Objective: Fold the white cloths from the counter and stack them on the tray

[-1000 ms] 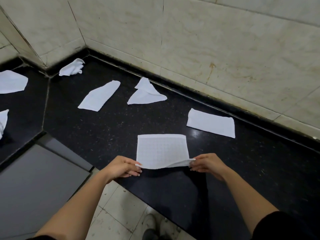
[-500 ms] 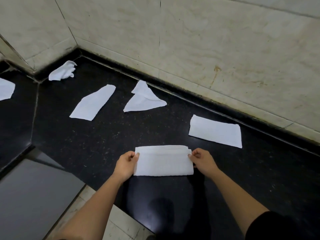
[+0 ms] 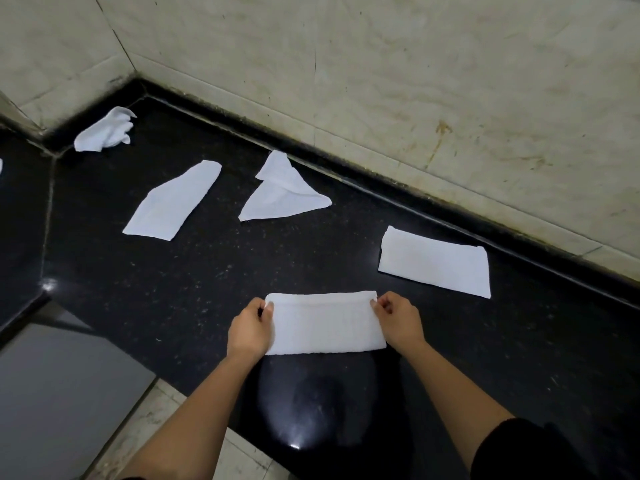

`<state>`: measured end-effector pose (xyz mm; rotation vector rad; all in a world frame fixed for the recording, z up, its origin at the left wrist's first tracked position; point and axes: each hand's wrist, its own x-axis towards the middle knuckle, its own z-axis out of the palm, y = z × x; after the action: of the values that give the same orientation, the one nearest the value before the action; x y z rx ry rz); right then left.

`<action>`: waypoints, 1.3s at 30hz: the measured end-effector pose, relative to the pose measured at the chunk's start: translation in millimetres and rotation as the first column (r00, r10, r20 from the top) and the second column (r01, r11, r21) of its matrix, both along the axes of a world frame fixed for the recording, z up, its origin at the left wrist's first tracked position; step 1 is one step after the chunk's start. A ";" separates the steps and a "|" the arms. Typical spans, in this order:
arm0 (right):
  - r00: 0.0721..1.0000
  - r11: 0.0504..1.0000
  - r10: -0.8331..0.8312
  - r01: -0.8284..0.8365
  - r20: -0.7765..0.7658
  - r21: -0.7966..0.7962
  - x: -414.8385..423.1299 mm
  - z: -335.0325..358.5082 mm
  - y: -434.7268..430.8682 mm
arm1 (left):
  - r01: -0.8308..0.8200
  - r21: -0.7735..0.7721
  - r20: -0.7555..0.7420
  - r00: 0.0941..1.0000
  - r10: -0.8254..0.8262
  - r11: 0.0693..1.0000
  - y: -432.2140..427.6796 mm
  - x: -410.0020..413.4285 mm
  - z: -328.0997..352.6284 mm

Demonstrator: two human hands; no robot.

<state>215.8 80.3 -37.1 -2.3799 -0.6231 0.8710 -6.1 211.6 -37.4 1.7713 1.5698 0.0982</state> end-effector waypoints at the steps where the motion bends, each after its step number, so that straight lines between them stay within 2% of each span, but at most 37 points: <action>1: 1.000 1.000 -0.005 0.005 0.002 -0.006 -0.4 -0.4 1.1 | -0.002 0.008 -0.007 1.000 0.002 1.000 0.3 0.9 -0.7; 14: 0.997 0.993 0.027 -0.019 0.075 -0.114 -5.4 5.4 11.5 | -0.119 -0.022 -0.042 0.992 0.118 0.993 1.8 9.5 2.4; 22: 0.997 0.989 0.039 -0.028 0.071 -0.144 4.1 10.0 -15.3 | -0.081 0.015 -0.084 0.993 0.082 0.997 -11.3 -21.1 5.4; 25: 0.998 0.987 0.055 -0.052 0.014 -0.155 4.4 11.5 -31.8 | -0.043 -0.018 -0.116 0.992 0.041 0.999 -22.9 -29.9 3.2; 27: 0.999 0.992 0.027 -0.032 -0.043 -0.119 1.5 11.1 -40.0 | -0.069 -0.056 -0.086 0.994 0.064 0.996 -29.6 -31.5 3.6; 30: 0.982 0.997 -0.062 0.053 -0.177 -0.057 -3.6 11.6 -46.2 | -0.183 -0.164 0.023 0.982 0.189 0.969 -37.9 -30.5 6.5; 34: 0.891 0.977 -0.198 0.212 -0.409 -0.012 -12.3 11.9 -52.1 | -0.329 -0.346 0.164 0.901 0.402 0.879 -45.9 -28.0 11.5; 39: 0.845 0.926 -0.321 0.375 -0.428 0.047 -23.7 12.8 -51.0 | -0.415 -0.422 0.225 0.813 0.536 0.806 -50.7 -27.2 12.1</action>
<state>192.1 29.2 -24.3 -2.0098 -0.0657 1.0842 -33.4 160.9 -25.3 0.9797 1.6266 0.3259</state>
